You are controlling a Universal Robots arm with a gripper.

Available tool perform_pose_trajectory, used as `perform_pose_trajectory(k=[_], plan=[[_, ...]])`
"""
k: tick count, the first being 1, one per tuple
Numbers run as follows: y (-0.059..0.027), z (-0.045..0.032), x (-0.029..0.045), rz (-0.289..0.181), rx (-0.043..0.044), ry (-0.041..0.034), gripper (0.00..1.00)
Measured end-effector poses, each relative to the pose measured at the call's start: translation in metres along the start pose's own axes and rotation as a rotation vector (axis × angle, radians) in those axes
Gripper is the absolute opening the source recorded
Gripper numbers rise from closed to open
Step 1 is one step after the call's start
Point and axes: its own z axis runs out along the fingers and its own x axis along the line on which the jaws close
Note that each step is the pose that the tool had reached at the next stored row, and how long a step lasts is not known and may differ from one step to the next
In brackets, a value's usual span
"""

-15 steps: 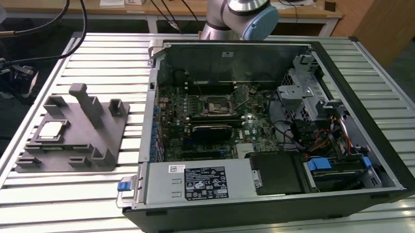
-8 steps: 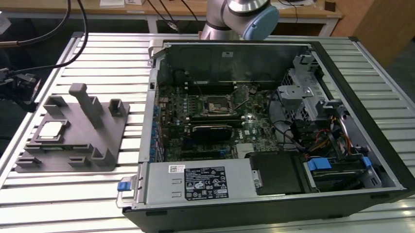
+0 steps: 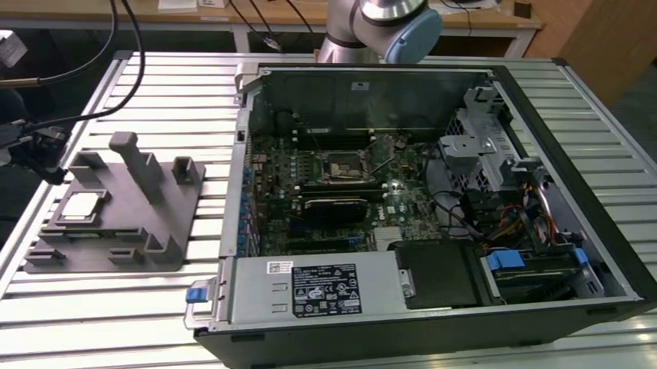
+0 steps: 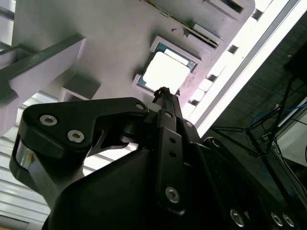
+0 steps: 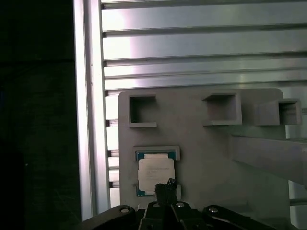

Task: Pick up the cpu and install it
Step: 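Pick up the cpu and move it towards the insertion slot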

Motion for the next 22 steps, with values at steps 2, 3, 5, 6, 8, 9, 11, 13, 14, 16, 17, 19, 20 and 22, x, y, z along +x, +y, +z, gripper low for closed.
perform_pose_trajectory(k=[2,3,5,6,8,9,11,13,14,16,17,19,20,22], plan=[[-0.0004,0.0038,-0.0004,-0.002,0.0000,0.0001,0.11],[-0.0009,0.0055,-0.0005,-0.004,-0.0001,0.0002,0.11],[-0.0024,0.0090,-0.0006,-0.007,-0.0001,0.0005,0.11],[-0.0036,0.0107,-0.0006,-0.008,-0.0002,0.0006,0.11],[-0.0062,0.0142,-0.0007,-0.010,-0.0003,0.0006,0.11],[-0.0075,0.0159,-0.0007,-0.011,-0.0003,0.0007,0.11],[-0.0100,0.0195,-0.0009,-0.013,-0.0004,0.0007,0.11],[-0.0116,0.0231,-0.0009,-0.017,-0.0005,0.0009,0.11],[-0.0122,0.0249,-0.0009,-0.019,-0.0004,0.0012,0.11],[-0.0126,0.0285,-0.0010,-0.023,-0.0006,0.0014,0.11],[-0.0128,0.0303,-0.0011,-0.024,-0.0007,0.0014,0.11],[-0.0131,0.0338,-0.0012,-0.029,-0.0007,0.0018,0.11],[-0.0132,0.0356,-0.0013,-0.031,-0.0007,0.0020,0.11],[-0.0134,0.0394,-0.0013,-0.035,-0.0009,0.0021,0.11]])
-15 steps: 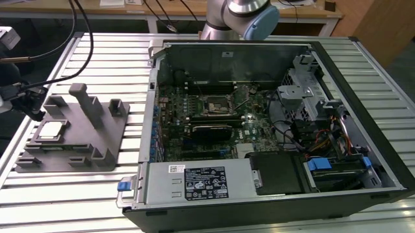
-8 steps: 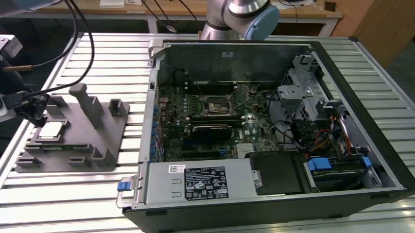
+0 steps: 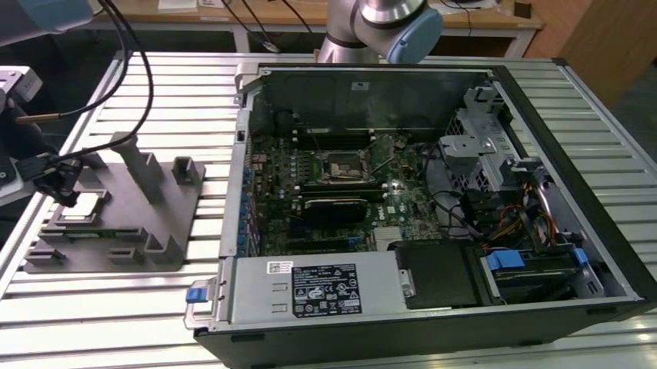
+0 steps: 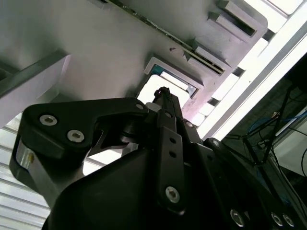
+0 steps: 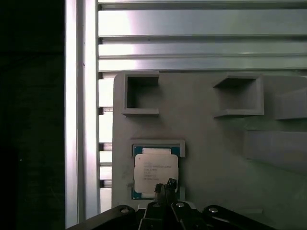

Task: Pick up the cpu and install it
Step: 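Pick up the cpu and move it towards the insertion slot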

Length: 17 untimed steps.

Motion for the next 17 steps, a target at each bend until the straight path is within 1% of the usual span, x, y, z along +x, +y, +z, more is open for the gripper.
perform_pose_trajectory(k=[7,10,17], plan=[[0.0001,0.0126,0.0003,-0.004,0.0001,0.0006,0.11],[0.0028,0.0139,0.0005,-0.004,0.0002,0.0006,0.11],[0.0029,0.0139,0.0005,-0.004,0.0001,0.0005,0.11]])
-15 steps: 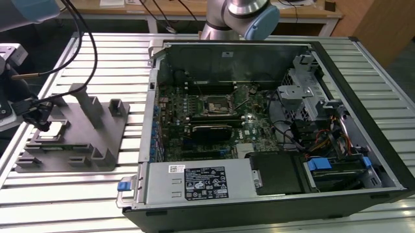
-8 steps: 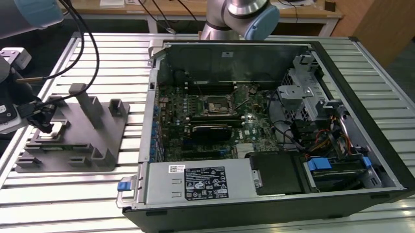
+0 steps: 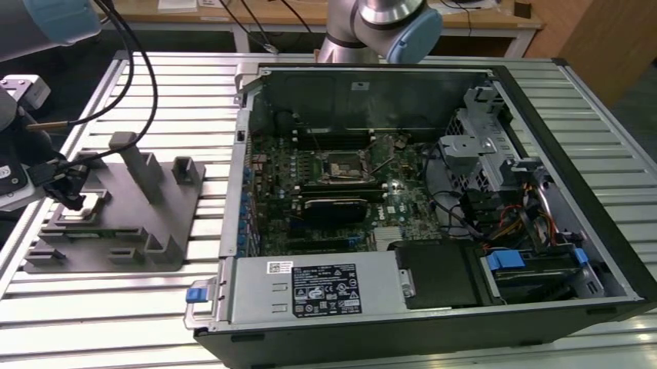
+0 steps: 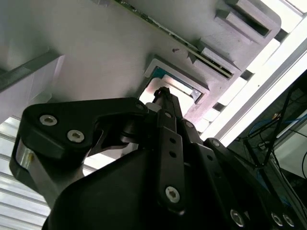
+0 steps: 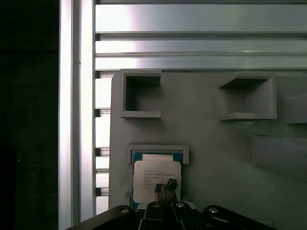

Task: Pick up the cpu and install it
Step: 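Pick up the cpu and move it towards the insertion slot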

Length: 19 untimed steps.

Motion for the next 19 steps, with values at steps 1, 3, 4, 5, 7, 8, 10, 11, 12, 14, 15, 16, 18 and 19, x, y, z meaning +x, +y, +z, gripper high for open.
perform_pose_trajectory(k=[1,3,4,5,7,8,10,11,12,14,15,16,18,19], plan=[[0.0000,0.0000,0.0000,0.000,0.0000,0.0000,0.11],[0.0001,0.0000,0.0000,0.000,0.0000,-0.0001,0.24],[0.0001,0.0000,0.0000,0.000,0.0000,0.0000,0.24],[0.0001,0.0000,0.0000,0.000,0.0000,0.0000,0.29],[0.0002,0.0000,0.0000,0.000,0.0000,0.0000,0.35],[0.0002,0.0000,0.0000,0.000,0.0000,0.0000,0.41],[0.0002,0.0000,0.0000,0.000,0.0000,0.0000,0.47],[0.0002,0.0000,0.0000,0.000,0.0000,0.0000,0.53],[0.0002,0.0000,0.0000,0.000,0.0000,0.0001,0.53],[0.0003,0.0000,0.0000,0.000,0.0000,0.0001,0.59],[0.0004,0.0005,0.0000,0.000,0.0000,0.0000,0.59],[0.0011,0.0026,0.0002,0.000,0.0000,-0.0001,0.59],[0.0022,0.0043,0.0002,0.000,0.0001,0.0001,0.59],[0.0029,0.0055,0.0003,0.000,0.0000,0.0000,0.59]])
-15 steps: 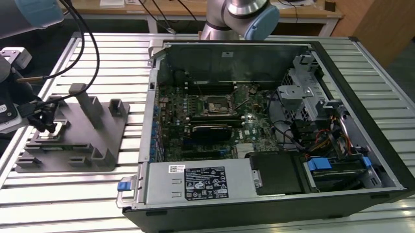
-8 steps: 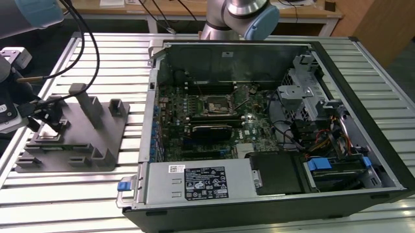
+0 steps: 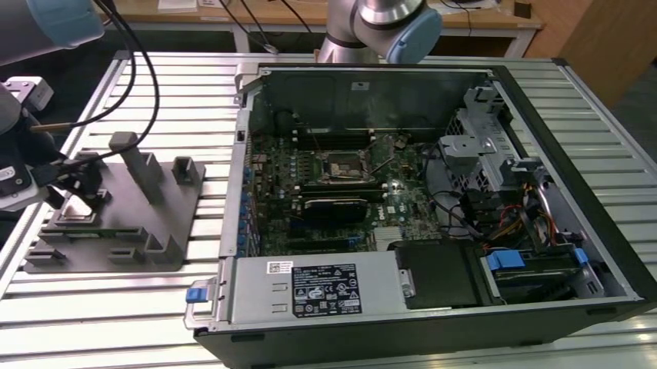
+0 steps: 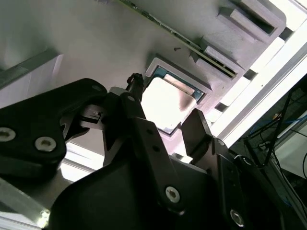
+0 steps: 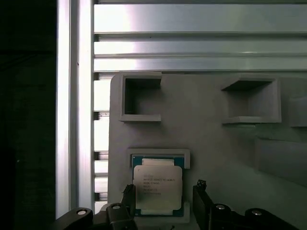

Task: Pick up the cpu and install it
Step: 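Pick up the cpu and move it towards the insertion slot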

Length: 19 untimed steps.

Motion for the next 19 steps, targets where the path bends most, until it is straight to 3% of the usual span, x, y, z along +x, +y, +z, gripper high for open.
perform_pose_trajectory(k=[19], plan=[[0.0059,0.0097,0.0052,0.000,0.0031,-0.0001,0.59]])
